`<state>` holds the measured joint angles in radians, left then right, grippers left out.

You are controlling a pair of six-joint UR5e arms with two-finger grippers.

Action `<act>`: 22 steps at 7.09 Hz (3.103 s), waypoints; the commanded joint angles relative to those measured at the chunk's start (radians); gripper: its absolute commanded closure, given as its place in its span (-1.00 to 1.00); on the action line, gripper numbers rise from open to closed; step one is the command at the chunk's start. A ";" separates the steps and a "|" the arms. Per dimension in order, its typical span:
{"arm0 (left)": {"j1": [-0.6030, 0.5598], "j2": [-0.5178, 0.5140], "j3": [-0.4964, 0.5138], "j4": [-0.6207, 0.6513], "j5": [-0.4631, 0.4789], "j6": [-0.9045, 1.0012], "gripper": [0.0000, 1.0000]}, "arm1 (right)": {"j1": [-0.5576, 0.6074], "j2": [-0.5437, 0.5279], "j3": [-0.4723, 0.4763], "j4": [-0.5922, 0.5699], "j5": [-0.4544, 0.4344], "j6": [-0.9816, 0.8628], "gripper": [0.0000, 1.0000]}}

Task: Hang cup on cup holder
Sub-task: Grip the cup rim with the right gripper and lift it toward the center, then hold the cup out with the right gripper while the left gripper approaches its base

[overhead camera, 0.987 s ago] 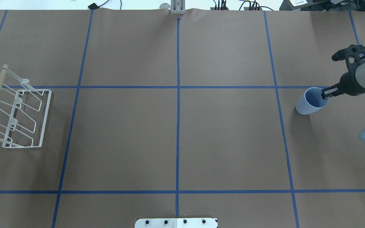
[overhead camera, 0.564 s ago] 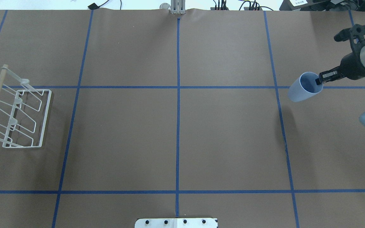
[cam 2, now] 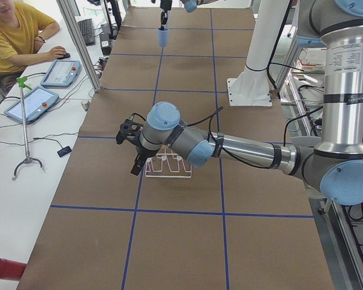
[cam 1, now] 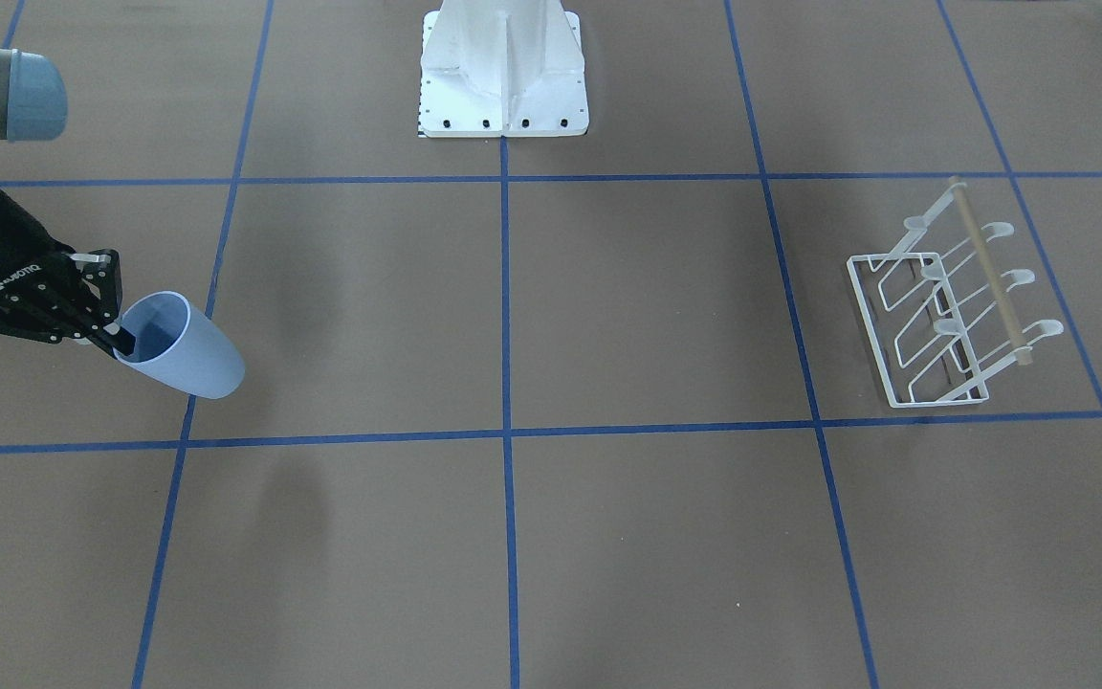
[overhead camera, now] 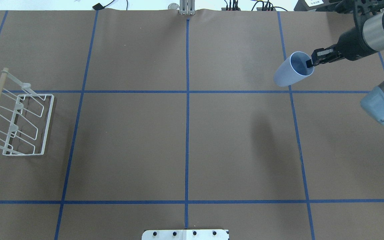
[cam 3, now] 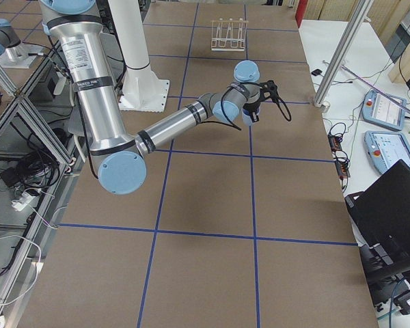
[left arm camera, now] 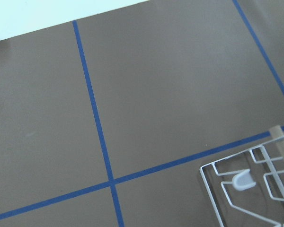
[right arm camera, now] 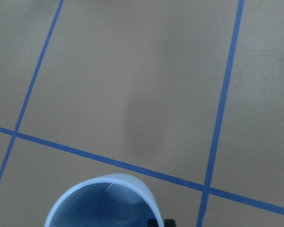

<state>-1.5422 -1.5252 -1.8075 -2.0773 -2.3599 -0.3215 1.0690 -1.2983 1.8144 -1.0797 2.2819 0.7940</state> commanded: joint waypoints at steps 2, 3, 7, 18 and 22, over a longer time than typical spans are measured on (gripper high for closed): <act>0.007 -0.060 -0.013 -0.243 -0.189 -0.462 -0.97 | -0.062 0.010 -0.006 0.342 0.001 0.339 1.00; 0.016 -0.102 -0.013 -0.324 -0.229 -0.637 -0.97 | -0.093 0.010 -0.006 0.450 -0.016 0.437 1.00; 0.242 -0.283 -0.013 -0.573 -0.210 -1.106 -0.95 | -0.338 0.010 -0.007 0.830 -0.328 0.691 1.00; 0.689 -0.438 -0.162 -0.899 0.051 -1.918 -0.96 | -0.733 0.151 -0.020 1.307 -0.765 0.755 1.00; 0.746 -0.437 -0.171 -0.946 0.087 -1.950 -0.96 | -0.736 0.171 -0.033 1.305 -0.792 0.755 1.00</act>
<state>-0.8107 -1.9621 -1.9770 -3.0172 -2.2801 -2.2683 0.3333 -1.1347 1.7895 0.2260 1.4990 1.5493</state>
